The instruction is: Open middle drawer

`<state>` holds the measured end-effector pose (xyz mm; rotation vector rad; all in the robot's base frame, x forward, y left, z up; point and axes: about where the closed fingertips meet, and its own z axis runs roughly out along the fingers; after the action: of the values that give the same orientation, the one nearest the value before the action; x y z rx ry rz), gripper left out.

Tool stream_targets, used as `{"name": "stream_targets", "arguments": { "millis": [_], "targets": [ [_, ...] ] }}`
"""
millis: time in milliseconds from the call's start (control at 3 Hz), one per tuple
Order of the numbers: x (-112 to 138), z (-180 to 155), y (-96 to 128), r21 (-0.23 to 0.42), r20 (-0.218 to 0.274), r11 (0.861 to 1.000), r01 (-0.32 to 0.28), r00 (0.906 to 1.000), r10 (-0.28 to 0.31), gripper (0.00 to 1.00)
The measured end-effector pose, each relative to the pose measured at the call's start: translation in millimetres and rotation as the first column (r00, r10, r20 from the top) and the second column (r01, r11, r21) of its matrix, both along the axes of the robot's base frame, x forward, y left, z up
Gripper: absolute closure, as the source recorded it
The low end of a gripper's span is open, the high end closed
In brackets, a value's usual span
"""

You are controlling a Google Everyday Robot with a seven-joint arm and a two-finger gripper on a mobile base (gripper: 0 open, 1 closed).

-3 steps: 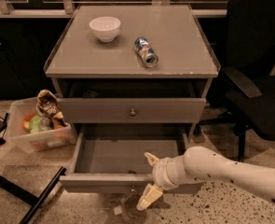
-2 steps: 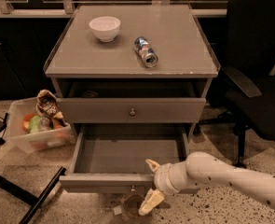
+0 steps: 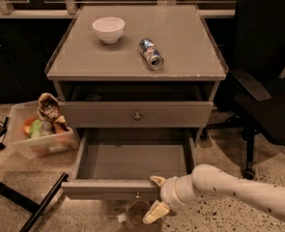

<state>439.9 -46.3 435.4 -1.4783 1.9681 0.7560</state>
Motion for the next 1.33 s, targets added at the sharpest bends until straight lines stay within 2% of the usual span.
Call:
{"name": "stream_targets", "arguments": {
  "millis": [333,1333],
  "targets": [
    [-1.9,-9.0,-2.2,0.000,-0.019,1.000,0.012,0.9997,-0.012,0.31],
    [6.4,-4.0,-5.6,0.000,-0.019,1.000,0.013,0.9997,-0.013,0.99]
  ]
}}
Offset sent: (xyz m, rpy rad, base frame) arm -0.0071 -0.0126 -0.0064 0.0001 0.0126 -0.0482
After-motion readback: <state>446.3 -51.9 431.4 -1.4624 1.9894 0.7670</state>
